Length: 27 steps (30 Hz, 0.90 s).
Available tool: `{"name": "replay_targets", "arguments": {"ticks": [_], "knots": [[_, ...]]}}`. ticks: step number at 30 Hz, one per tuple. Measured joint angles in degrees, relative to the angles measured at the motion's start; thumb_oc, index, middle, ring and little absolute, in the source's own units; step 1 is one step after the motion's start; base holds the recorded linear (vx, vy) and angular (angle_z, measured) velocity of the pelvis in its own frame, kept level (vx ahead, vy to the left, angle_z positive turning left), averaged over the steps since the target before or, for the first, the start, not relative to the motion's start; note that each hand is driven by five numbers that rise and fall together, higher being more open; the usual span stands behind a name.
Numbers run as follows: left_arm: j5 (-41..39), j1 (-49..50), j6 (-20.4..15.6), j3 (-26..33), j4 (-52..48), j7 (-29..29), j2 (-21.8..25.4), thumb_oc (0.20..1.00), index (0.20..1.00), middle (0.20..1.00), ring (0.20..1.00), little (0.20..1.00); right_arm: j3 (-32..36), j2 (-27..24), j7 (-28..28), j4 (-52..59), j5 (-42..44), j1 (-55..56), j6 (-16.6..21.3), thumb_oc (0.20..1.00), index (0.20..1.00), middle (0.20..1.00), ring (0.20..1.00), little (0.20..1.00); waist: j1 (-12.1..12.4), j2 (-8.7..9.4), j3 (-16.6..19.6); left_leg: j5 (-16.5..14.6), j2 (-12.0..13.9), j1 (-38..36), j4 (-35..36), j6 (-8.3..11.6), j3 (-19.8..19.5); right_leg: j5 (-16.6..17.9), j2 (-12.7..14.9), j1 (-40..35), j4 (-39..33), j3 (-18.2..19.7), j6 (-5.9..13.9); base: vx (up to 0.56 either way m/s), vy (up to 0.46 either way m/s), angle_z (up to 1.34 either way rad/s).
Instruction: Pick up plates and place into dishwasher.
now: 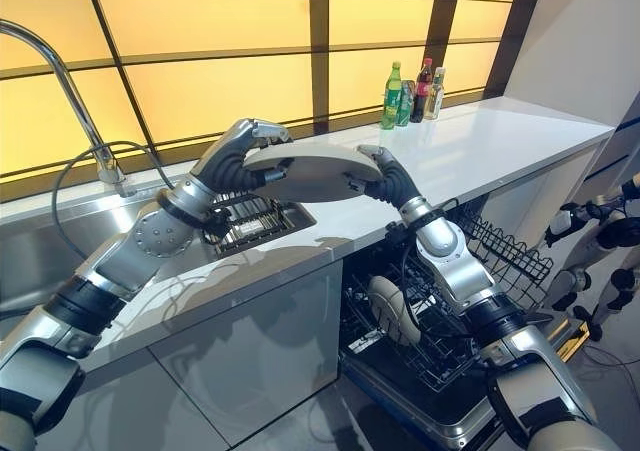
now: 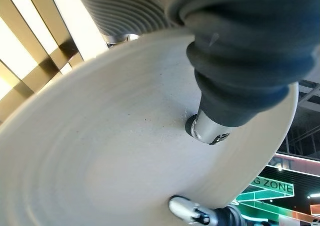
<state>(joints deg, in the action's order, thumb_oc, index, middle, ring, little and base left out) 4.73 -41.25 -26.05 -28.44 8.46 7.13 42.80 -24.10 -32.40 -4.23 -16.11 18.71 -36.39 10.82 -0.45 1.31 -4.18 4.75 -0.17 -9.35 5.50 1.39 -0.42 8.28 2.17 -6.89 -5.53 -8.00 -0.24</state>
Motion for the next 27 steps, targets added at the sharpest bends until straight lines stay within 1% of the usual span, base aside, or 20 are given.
{"name": "replay_targets", "arguments": {"ticks": [3,8,9,10,12,16,18,20,21,23,27], "knots": [[-0.1,0.0,0.5,-0.1,0.0,-0.5,0.1,0.2,0.2,0.2,0.2,0.2,-0.4,-0.2,-1.3,-0.5,0.0,-0.2,-0.4,0.2,0.2,0.2,0.2,0.2,0.0,0.01,0.1,0.0,0.0,0.0,0.0,0.0,-0.1,0.0,0.0,0.0,0.0,-0.1,-0.02,0.0,0.0,0.0],[-1.4,0.0,0.9,-0.2,0.0,-0.5,-0.1,0.2,0.2,0.2,0.2,0.2,-0.4,-0.2,-1.2,-0.7,0.0,-0.7,-0.4,0.2,0.2,0.2,0.2,0.2,-0.1,-0.02,0.3,0.0,0.0,-0.1,0.0,0.01,-0.1,0.0,0.0,-0.1,0.0,-0.1,-0.02,0.0,0.0,0.0],[-1.6,0.0,1.1,-0.2,0.0,-0.6,-0.1,0.9,0.9,0.9,0.9,0.9,-0.4,-0.2,-1.1,-0.7,0.0,-0.7,-0.4,0.2,0.2,0.2,0.2,0.2,-0.1,-0.02,0.3,0.1,0.0,0.0,0.0,0.0,-0.1,0.0,0.0,0.0,0.0,-0.1,-0.01,0.0,0.0,0.0],[-1.7,0.1,1.4,-0.2,0.0,-0.8,-0.2,1.0,1.0,1.0,1.0,1.0,-0.4,-0.2,-1.0,-0.8,-0.2,-0.7,-0.4,0.2,0.2,0.2,0.2,0.2,-0.1,-0.02,0.3,0.1,0.0,-0.1,0.0,-0.01,-0.1,0.0,0.0,0.0,0.0,-0.1,-0.01,0.0,0.0,0.0],[-2.2,0.3,2.2,-0.2,0.0,-1.2,-0.3,1.0,1.0,1.0,1.0,1.0,-0.4,-0.2,-1.0,-0.8,-0.8,-0.7,-0.5,0.2,0.2,0.2,0.2,0.2,-0.1,-0.02,0.3,0.1,0.0,0.0,0.0,-0.01,-0.1,0.0,0.0,0.0,0.0,-0.1,-0.01,0.03,-0.029,0.0],[-3.8,2.8,2.2,0.3,-0.3,-2.4,-0.5,1.0,1.0,1.0,1.0,1.0,-0.4,-0.8,-1.0,-0.6,-4.3,-0.4,-0.6,0.2,0.2,0.2,0.2,0.2,-0.2,-0.02,0.3,0.1,0.0,-0.1,0.0,0.0,0.0,0.0,0.0,0.2,0.0,0.1,-0.01,0.03,-0.031,-0.02],[-4.3,6.0,2.3,0.6,-0.9,-4.2,-0.5,1.0,1.0,1.0,1.0,1.0,-0.2,-2.6,-0.7,0.2,-7.2,1.2,-0.6,0.2,0.2,0.2,0.2,0.2,-0.2,-0.03,0.3,0.1,0.0,0.0,0.0,-0.01,0.2,0.0,-0.1,0.5,0.0,0.5,0.03,0.01,-0.043,-0.05],[-5.3,9.6,3.1,0.6,-1.8,-6.6,-0.6,1.0,1.0,1.0,1.0,1.0,0.3,-4.3,-0.2,0.2,-9.9,3.2,-0.7,0.2,0.2,0.2,0.2,0.2,-0.2,0.11,0.3,0.1,0.0,0.2,0.0,-0.02,0.3,0.1,-0.1,0.8,0.0,0.7,0.06,-0.01,-0.047,-0.04],[-5.9,11.7,3.4,0.8,-2.6,-7.4,-0.6,1.0,1.0,1.0,1.0,1.0,1.4,-5.0,0.1,0.3,-11.4,4.6,-0.7,0.2,0.2,0.2,0.2,0.2,-0.2,0.16,0.2,0.1,0.0,0.3,0.0,-0.02,0.3,0.1,-0.1,0.9,0.0,0.7,0.06,-0.02,-0.055,-0.04],[-6.7,15.5,3.4,2.7,-4.0,-8.3,-0.6,1.0,1.0,1.0,1.0,1.0,4.7,-7.0,2.7,-0.6,-14.6,8.3,-1.1,0.2,0.2,0.2,0.2,0.2,-0.1,0.51,0.0,0.1,0.0,0.8,0.0,-0.01,0.4,0.1,-0.1,1.4,0.0,0.9,0.11,-0.02,-0.051,-0.01],[-8.1,21.5,3.5,7.2,-5.9,-8.4,1.3,1.0,1.0,1.0,1.0,1.0,13.6,-13.0,9.0,-7.0,-16.6,13.9,-4.9,0.2,0.2,0.2,0.2,0.2,0.0,0.99,-1.5,0.1,-0.1,2.1,0.0,-0.07,0.6,0.2,0.0,2.7,0.0,1.3,0.29,-0.03,-0.044,-0.03]]}}
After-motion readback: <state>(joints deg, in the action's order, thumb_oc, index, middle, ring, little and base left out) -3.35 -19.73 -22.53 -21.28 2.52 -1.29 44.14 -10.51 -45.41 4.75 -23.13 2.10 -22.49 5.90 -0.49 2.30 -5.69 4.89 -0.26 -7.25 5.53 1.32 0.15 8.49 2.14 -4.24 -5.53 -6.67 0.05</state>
